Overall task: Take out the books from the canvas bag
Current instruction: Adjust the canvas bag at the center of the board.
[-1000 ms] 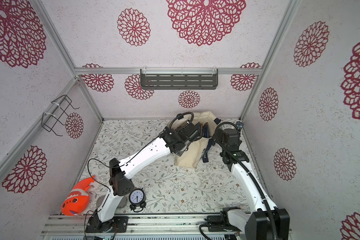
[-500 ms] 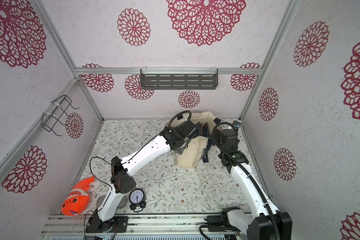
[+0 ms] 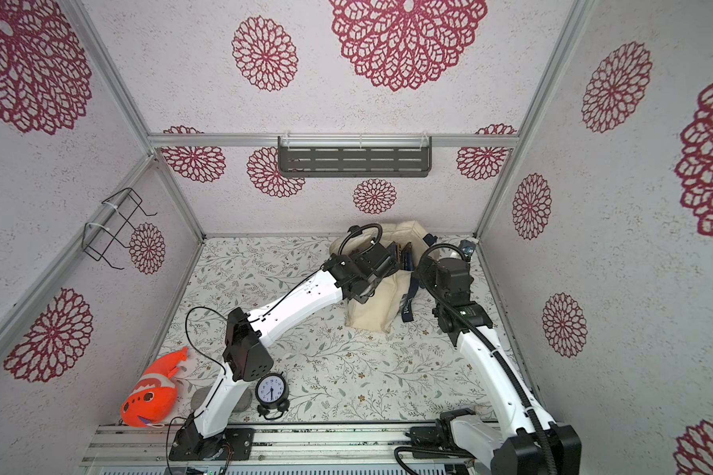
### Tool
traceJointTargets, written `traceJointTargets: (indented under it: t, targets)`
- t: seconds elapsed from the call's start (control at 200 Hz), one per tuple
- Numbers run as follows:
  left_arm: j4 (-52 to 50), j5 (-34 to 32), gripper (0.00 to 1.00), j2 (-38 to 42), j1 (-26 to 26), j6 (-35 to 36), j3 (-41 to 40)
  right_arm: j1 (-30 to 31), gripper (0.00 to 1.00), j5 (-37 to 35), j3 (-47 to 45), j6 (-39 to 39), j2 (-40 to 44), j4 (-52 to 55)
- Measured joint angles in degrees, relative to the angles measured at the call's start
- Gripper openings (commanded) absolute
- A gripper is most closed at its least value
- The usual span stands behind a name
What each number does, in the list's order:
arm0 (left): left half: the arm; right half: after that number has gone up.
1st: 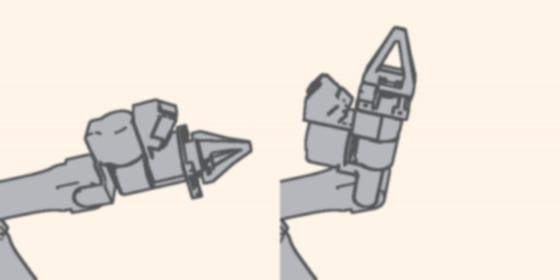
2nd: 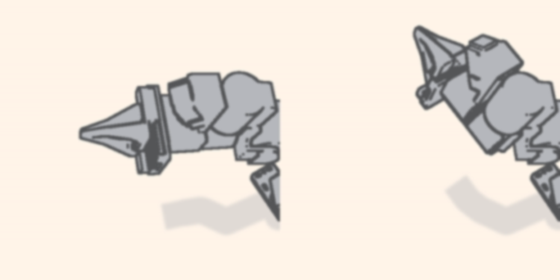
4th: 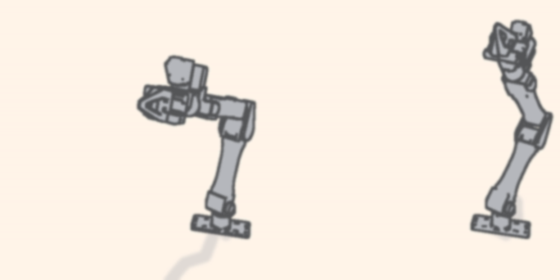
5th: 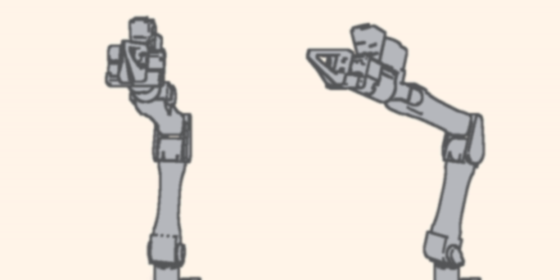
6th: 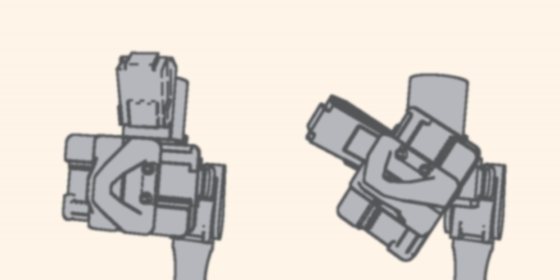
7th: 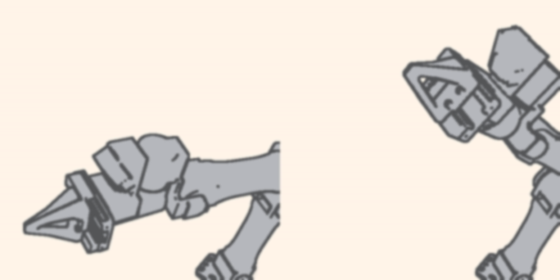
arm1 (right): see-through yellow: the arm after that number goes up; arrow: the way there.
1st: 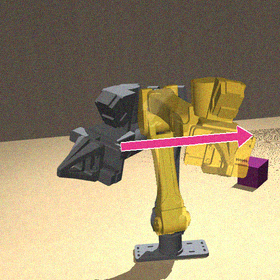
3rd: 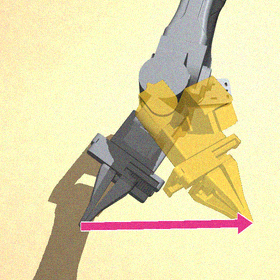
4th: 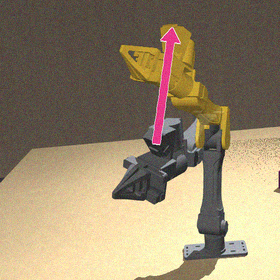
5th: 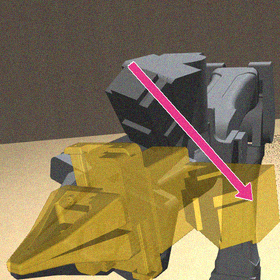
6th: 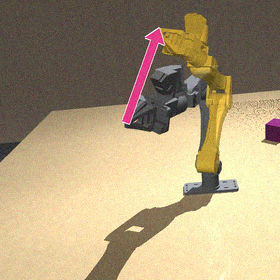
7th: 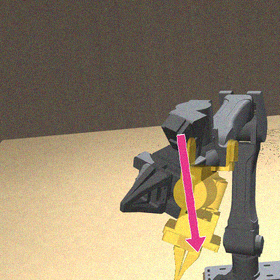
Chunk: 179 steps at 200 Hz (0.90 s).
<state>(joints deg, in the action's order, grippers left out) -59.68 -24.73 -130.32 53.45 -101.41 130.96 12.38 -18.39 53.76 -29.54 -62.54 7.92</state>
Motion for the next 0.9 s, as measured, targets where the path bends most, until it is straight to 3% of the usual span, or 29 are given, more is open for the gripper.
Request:
traceJointTargets:
  t: [0.04,0.185,0.39,0.66,0.896]
  targets:
    - [0.5,0.0,0.0,0.3,0.0,1.0,-1.9,0.0,0.99,0.0,0.0,0.0,0.0,0.0]
    - [2.1,0.5,0.0,2.6,-0.4,7.3,-6.4,0.1,0.99,0.0,0.0,0.0,0.0,0.0]
    - [3.7,4.9,0.0,10.6,-3.8,24.0,-16.2,0.1,0.99,0.7,0.0,0.0,0.0,0.2]
    - [13.6,13.4,0.0,31.6,-16.6,46.0,-43.5,1.2,0.99,2.4,1.0,0.0,-0.5,0.5]
    - [12.4,14.0,0.0,37.0,-23.2,59.2,-47.5,4.8,0.99,5.4,8.5,2.2,-6.2,3.1]
